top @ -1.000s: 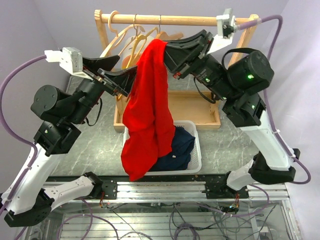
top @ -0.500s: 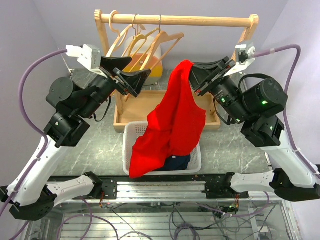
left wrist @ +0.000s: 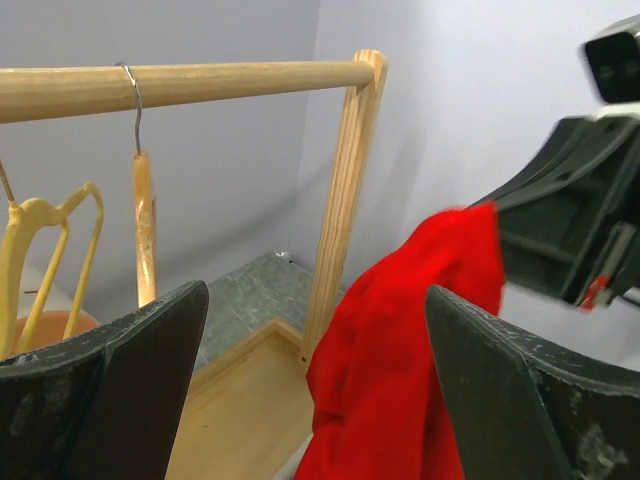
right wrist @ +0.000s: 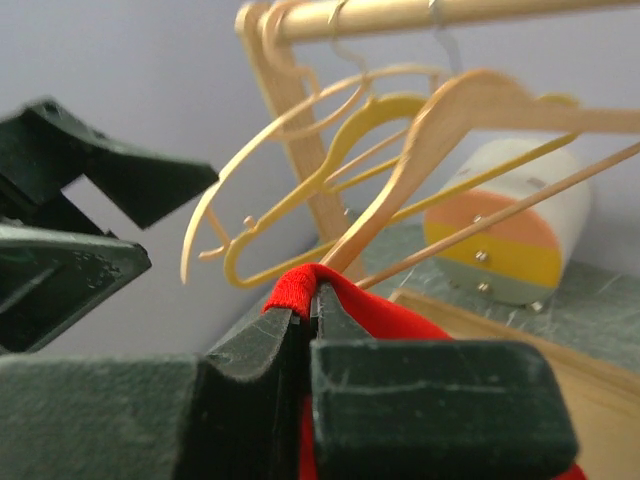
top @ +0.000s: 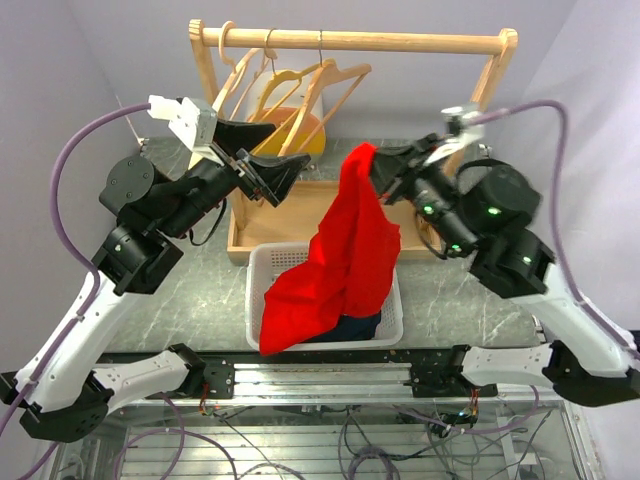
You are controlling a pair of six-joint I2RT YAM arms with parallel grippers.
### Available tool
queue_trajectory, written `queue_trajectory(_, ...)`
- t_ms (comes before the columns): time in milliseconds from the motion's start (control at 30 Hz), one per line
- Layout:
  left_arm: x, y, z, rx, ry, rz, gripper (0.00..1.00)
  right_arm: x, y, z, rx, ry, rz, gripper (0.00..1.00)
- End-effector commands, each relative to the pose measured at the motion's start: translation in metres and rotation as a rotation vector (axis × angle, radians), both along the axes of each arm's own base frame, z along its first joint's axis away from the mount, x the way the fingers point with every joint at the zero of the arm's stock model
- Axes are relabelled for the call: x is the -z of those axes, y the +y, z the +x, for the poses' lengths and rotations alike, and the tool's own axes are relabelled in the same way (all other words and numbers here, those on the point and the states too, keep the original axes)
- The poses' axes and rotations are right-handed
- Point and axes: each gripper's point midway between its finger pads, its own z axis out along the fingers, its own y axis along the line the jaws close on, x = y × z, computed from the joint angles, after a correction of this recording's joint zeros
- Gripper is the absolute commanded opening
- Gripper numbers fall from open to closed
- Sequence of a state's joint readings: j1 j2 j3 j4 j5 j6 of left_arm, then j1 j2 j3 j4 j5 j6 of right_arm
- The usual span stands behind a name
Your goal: Remove the t-shirt from the hanger
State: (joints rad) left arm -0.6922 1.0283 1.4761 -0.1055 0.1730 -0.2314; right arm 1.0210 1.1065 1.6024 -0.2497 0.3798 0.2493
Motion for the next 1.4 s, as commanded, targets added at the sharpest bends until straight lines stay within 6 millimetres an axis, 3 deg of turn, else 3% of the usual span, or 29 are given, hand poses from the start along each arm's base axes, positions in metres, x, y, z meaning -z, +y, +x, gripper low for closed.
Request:
queue_trajectory(0,0.002,0.011,-0.001,-0.043,-0.012,0.023,0.99,0.062,0.074,0.006,-0.184,0.137,-0.115,0.0)
queue_trajectory(167,0.006,0.031,-0.001,-0.132,-0.006,0.032,0.99,0.086,0.118,0.0,-0.325,0.181,-0.129,0.0)
queue_trajectory(333,0.01,0.042,-0.001,-0.177,0.005,0.025,0.99,0.107,0.131,-0.012,-0.381,0.225,-0.156,0.0)
queue_trajectory(500,0.017,0.042,0.001,-0.182,0.027,0.041,0.99,0.152,0.11,-0.024,-0.35,0.355,-0.191,0.0)
queue_trajectory(633,0.028,0.04,-0.001,-0.172,0.049,0.069,0.99,0.215,0.081,-0.037,-0.29,0.535,-0.281,0.0)
queue_trajectory(767,0.042,0.032,-0.015,-0.089,0.033,0.122,0.99,0.262,0.058,-0.043,-0.216,0.654,-0.338,0.0)
queue_trajectory(1033,0.087,0.01,-0.046,0.13,0.103,0.237,0.96,0.3,0.044,-0.023,-0.042,0.714,-0.375,0.0)
queue_trajectory(1200,0.121,0.019,-0.05,0.105,0.197,0.251,0.96,0.318,0.046,-0.012,0.008,0.737,-0.416,0.0)
queue_trajectory(1367,0.165,0.025,-0.056,0.094,0.317,0.252,0.96,0.354,0.045,-0.011,0.011,0.81,-0.465,0.0)
